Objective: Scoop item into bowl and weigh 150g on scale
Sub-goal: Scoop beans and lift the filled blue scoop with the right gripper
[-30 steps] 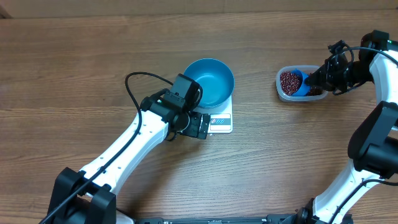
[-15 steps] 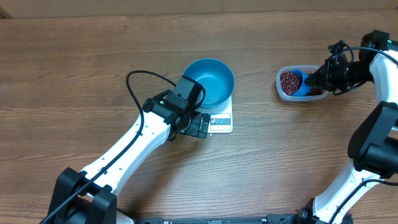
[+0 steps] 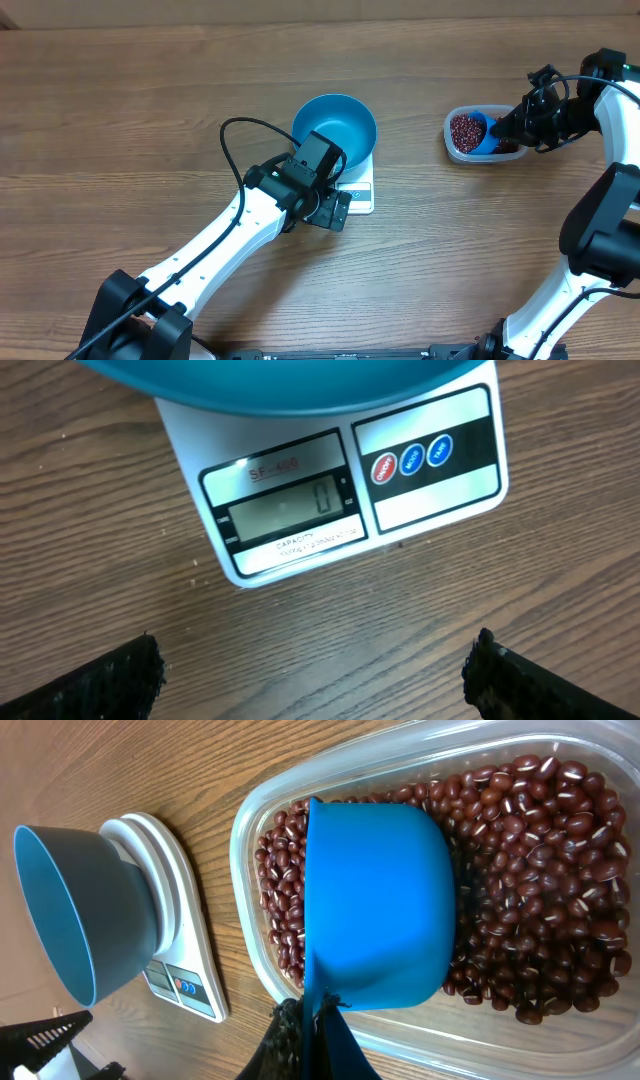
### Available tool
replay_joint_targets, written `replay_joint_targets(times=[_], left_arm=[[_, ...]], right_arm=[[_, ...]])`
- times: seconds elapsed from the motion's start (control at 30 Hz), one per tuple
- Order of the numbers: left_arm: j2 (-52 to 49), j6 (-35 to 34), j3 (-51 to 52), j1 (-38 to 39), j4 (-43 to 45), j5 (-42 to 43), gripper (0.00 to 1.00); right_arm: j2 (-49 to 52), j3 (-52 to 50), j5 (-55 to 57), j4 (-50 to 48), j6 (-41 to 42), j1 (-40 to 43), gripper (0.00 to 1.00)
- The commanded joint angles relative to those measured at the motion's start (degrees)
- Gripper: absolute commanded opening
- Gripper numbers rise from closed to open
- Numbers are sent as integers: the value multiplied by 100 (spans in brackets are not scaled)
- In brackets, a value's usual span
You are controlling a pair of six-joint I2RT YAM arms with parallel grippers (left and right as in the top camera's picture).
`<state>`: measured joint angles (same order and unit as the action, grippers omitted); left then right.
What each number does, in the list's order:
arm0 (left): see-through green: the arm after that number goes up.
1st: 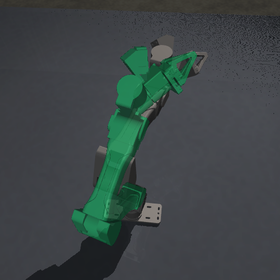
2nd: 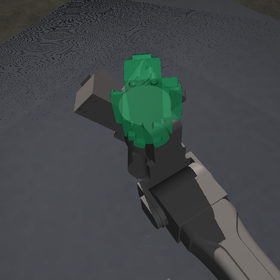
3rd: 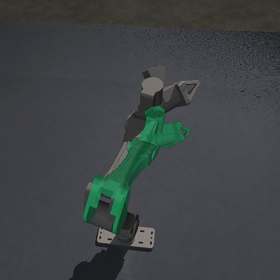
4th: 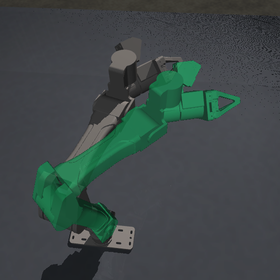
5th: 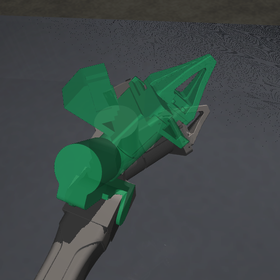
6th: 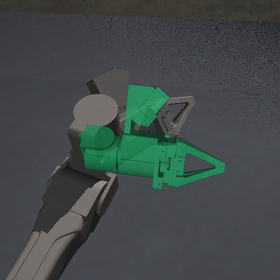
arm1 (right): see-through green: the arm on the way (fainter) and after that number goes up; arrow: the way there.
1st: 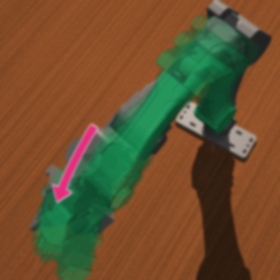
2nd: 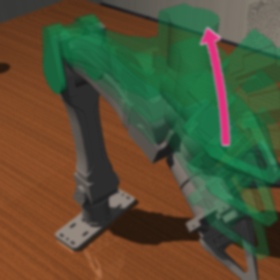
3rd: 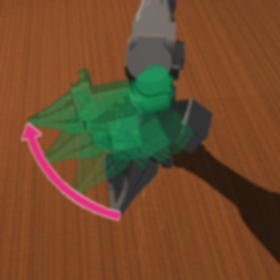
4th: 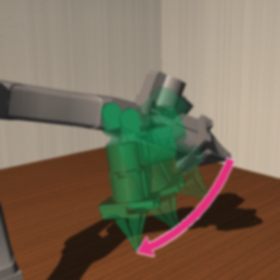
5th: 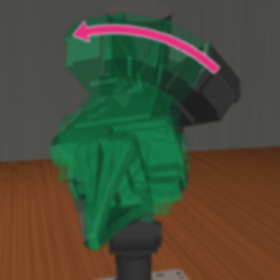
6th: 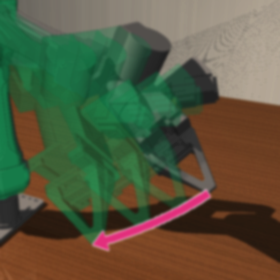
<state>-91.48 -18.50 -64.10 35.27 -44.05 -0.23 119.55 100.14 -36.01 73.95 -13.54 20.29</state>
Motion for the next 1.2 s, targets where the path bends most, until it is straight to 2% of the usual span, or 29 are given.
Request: replay_joint_targets(times=[0.0, 0.37, 0.47, 0.57, 1.17], left_arm=[[48, -103, 33, 20, -96, -125, 100], [48, -125, 33, 9, -142, -291, 100], [48, -590, 31, -90, -155, -680, 100], [48, -789, 31, -199, -107, -542, 100], [48, -789, 31, -225, 98, -358, 99]], right_arm=[[22, -44, -4, 4, -22, -28, 4], [22, -44, -4, 0, -22, -28, 4], [22, -44, -4, 2, -22, -28, 4], [22, -44, -4, 2, -22, -28, 4], [20, -26, -11, -13, -24, -28, 4]])
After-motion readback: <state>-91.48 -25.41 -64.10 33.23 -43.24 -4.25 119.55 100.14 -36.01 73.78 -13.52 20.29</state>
